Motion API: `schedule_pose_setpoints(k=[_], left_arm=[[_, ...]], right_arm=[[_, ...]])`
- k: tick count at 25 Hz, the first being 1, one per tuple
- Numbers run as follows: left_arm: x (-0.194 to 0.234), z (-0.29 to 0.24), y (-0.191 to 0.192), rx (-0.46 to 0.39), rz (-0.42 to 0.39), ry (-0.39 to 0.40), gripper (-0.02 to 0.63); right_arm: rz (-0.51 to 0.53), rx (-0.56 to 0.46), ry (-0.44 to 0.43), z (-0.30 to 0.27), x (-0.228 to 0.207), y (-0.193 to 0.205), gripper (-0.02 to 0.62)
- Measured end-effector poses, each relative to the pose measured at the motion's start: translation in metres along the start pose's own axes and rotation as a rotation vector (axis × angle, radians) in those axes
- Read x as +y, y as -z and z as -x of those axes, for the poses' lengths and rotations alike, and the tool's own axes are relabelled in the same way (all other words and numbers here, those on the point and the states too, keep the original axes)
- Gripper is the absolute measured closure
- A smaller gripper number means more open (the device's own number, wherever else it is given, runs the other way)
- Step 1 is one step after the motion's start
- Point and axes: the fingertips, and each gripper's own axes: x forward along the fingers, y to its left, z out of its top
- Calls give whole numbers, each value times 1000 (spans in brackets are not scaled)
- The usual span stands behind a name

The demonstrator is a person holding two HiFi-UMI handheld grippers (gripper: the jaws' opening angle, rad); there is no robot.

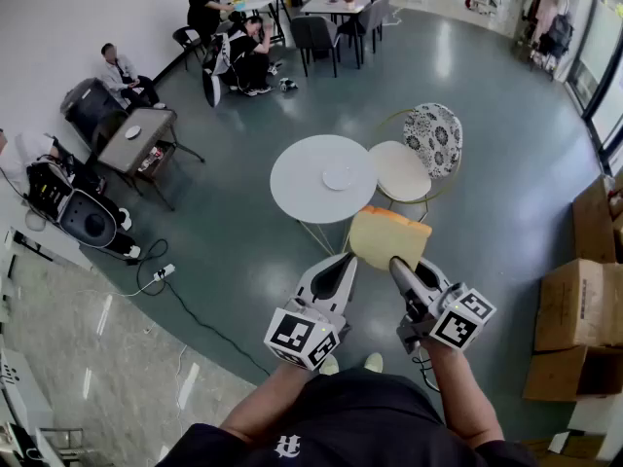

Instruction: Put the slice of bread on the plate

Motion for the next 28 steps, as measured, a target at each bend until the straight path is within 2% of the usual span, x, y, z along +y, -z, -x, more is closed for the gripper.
schedule_pose_setpoints(k=[14,28], left_arm=[[-7,1,6,11,-8,-11,600],[-20,-12,16,16,-19,-40,600]], right_arm=[[-66,-29,-2,12,-7,-1,503],[-78,-23,-16,27,-21,-9,503]])
